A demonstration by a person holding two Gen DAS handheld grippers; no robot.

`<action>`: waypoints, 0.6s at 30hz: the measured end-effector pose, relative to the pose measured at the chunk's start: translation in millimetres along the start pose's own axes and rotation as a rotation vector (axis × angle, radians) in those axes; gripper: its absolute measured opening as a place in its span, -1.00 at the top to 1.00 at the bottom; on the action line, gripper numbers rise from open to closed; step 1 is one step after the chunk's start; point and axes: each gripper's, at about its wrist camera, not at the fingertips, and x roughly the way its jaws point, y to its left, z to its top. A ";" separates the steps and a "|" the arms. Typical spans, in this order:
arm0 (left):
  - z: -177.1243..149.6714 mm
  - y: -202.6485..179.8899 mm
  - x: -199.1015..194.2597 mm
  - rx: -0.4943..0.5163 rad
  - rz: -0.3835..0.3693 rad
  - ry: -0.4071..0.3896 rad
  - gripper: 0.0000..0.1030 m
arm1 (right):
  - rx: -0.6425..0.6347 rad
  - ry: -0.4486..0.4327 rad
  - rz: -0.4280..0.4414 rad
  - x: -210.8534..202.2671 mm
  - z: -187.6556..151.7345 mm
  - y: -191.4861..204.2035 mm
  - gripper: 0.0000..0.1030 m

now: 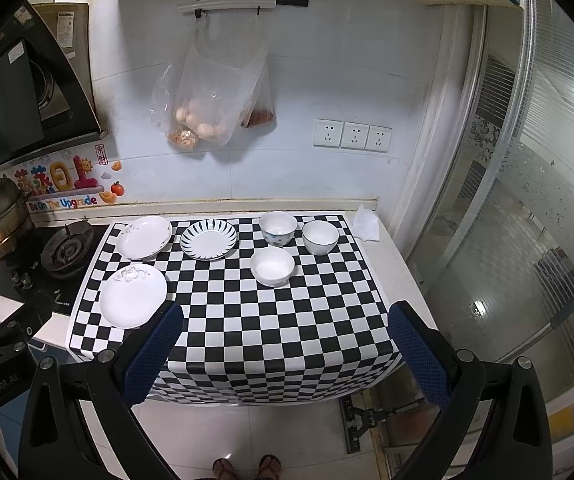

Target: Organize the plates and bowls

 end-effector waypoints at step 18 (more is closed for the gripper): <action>0.4 -2.4 -1.3 -0.002 -0.001 -0.001 -1.00 | 0.008 -0.011 0.001 -2.8 2.3 0.7 -1.00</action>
